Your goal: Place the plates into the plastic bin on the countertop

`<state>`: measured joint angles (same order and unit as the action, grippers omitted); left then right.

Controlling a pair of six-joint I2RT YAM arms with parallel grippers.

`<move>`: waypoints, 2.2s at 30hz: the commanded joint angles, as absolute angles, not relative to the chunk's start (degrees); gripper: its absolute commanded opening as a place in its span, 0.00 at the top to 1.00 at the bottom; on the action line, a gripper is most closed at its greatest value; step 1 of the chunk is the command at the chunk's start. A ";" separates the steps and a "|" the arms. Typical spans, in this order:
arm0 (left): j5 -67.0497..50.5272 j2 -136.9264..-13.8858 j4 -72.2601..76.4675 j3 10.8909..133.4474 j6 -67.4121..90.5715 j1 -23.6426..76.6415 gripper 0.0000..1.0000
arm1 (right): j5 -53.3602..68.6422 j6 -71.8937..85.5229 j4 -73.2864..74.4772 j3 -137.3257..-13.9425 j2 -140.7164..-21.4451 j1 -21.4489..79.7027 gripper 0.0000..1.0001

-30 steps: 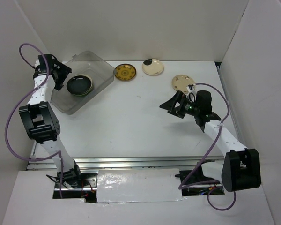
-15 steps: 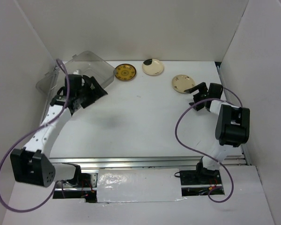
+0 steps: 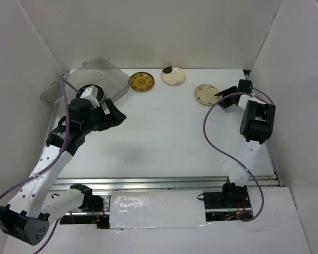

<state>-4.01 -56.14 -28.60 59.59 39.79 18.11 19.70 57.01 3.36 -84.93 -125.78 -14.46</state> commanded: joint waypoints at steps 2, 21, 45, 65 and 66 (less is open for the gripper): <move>-1.41 -54.41 -30.06 61.26 37.79 17.23 0.01 | 19.69 55.81 12.56 -92.72 -129.81 -13.36 0.52; -26.62 -84.08 -18.02 76.01 37.26 11.86 0.01 | 11.29 33.75 19.01 -77.55 -95.21 16.41 1.00; -4.83 -82.17 -9.70 62.43 56.50 -10.17 1.00 | 37.79 44.83 -3.60 -60.83 -87.36 16.26 0.00; -0.35 -106.80 -13.01 85.52 56.25 -16.96 0.01 | 39.38 41.66 -7.38 -55.02 -90.17 16.61 0.00; -0.26 -105.40 -13.44 85.08 55.73 -16.96 0.01 | 38.85 41.83 -7.47 -55.37 -90.87 16.44 0.00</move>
<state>-2.15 -108.99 -11.22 83.79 57.06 -17.06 38.76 42.98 -4.38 -53.91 -89.17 16.29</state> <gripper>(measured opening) 0.990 0.997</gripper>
